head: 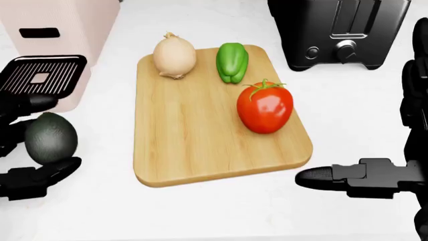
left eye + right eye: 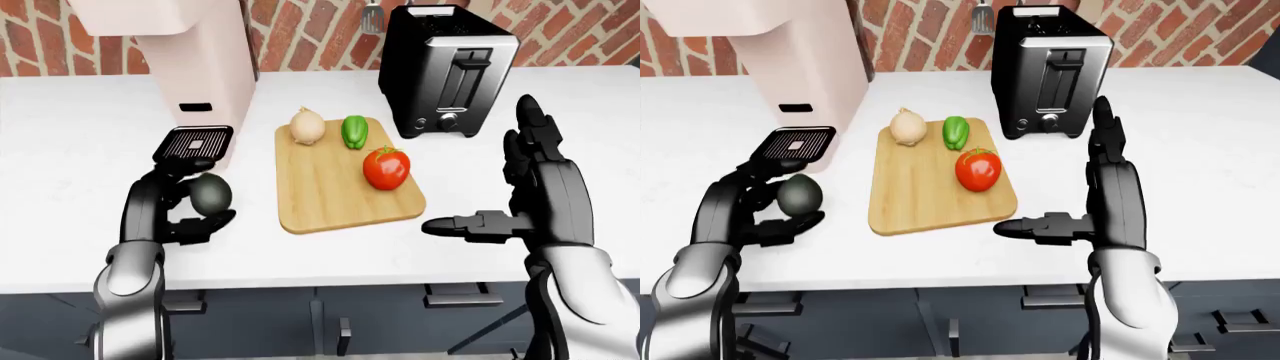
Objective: Place the avocado, onion, tomato and bell pepper on the cutting board.
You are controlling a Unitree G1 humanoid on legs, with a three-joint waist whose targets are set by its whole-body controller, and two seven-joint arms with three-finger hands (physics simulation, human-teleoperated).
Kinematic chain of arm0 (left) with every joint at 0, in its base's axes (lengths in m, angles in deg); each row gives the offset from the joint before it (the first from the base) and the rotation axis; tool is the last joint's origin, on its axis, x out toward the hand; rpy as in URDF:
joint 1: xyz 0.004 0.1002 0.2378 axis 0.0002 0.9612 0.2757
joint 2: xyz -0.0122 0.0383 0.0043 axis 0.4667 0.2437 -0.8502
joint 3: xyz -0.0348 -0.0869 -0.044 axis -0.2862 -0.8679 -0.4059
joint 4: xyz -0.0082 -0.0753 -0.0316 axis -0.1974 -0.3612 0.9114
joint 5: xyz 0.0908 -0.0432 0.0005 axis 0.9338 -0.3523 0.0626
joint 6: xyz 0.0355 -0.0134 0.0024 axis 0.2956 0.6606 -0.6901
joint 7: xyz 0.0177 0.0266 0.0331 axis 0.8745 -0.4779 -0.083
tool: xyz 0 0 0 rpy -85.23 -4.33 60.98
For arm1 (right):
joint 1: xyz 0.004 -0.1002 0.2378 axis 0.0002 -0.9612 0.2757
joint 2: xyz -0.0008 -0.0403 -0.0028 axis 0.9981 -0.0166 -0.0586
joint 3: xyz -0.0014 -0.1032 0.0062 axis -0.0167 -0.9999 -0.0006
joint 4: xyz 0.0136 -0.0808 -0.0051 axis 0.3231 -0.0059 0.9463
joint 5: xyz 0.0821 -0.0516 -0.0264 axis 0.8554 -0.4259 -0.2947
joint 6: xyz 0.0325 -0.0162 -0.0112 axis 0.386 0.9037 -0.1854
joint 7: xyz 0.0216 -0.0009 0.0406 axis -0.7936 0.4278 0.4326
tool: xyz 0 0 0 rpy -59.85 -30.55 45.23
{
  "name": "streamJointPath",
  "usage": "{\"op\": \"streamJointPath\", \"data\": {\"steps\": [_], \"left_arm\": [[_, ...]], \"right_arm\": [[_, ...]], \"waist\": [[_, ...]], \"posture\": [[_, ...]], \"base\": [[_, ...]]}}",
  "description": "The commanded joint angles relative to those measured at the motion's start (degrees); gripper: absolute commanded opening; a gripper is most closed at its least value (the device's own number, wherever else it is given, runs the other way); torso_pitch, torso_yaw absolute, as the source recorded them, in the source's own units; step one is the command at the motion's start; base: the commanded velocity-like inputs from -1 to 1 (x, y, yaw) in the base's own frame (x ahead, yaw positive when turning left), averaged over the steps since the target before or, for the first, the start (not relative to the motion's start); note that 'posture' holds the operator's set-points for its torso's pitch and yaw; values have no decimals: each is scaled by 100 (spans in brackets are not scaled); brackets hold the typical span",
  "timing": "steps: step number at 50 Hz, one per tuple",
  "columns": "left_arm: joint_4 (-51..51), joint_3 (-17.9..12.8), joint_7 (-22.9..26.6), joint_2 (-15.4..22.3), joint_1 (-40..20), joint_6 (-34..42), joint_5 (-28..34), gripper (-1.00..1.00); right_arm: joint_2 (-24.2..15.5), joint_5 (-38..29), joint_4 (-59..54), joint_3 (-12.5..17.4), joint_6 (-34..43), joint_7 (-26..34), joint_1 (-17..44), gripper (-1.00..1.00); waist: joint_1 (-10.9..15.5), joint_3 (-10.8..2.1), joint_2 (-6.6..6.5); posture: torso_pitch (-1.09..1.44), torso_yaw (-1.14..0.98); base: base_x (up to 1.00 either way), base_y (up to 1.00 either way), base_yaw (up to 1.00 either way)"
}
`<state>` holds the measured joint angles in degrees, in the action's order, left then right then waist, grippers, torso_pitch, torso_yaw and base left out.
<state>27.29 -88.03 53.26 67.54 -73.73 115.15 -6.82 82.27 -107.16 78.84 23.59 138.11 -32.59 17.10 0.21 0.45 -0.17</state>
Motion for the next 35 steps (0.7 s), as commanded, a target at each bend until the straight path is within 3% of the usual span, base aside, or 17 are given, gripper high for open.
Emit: {"op": "streamJointPath", "data": {"steps": [1, 3, 10, 11, 16, 21, 27, 35], "left_arm": [[114, 38, 80, 26, -52, -31, -17, -16], [117, 37, 103, 42, -64, -22, 8, -33], [697, 55, 342, 135, -249, 530, 123, -44], [890, 109, 409, 150, -293, 700, 179, -53], [1651, 437, 765, 209, -726, 1496, 498, -54], [1766, 853, 975, 204, -1399, 1895, 794, -56], [739, 1608, 939, -357, -2472, 1523, 1066, -56], [-370, 1945, 741, -1115, -2850, 766, 1175, -57]], "right_arm": [[-29, -6, 145, 13, -195, -42, 92, 100], [-40, 1, 132, 16, -177, -43, 124, 100], [-81, -6, 84, -18, -115, -58, 249, 100], [-82, 0, 100, -8, -112, -48, 241, 100], [-44, 66, 98, 61, -236, -61, 105, 100], [-23, 108, 118, 80, -302, -94, 11, 100], [-90, 131, 187, 142, -182, -48, 86, 100], [-42, 214, 205, 196, -326, -85, -74, 100]], "waist": [[0, -82, 4], [0, -87, 5], [-8, -104, 4], [-8, -102, 7], [-1, -77, 38], [9, -54, 63], [45, -40, 115], [22, -31, 183]], "posture": [[0, 0], [0, 0], [0, 0], [0, 0], [0, 0], [0, 0], [0, 0], [0, 0]], "base": [[0, 0, 0], [0, 0, 0], [0, 0, 0], [0, 0, 0], [0, 0, 0], [0, 0, 0], [0, 0, 0], [0, 0, 0]]}}
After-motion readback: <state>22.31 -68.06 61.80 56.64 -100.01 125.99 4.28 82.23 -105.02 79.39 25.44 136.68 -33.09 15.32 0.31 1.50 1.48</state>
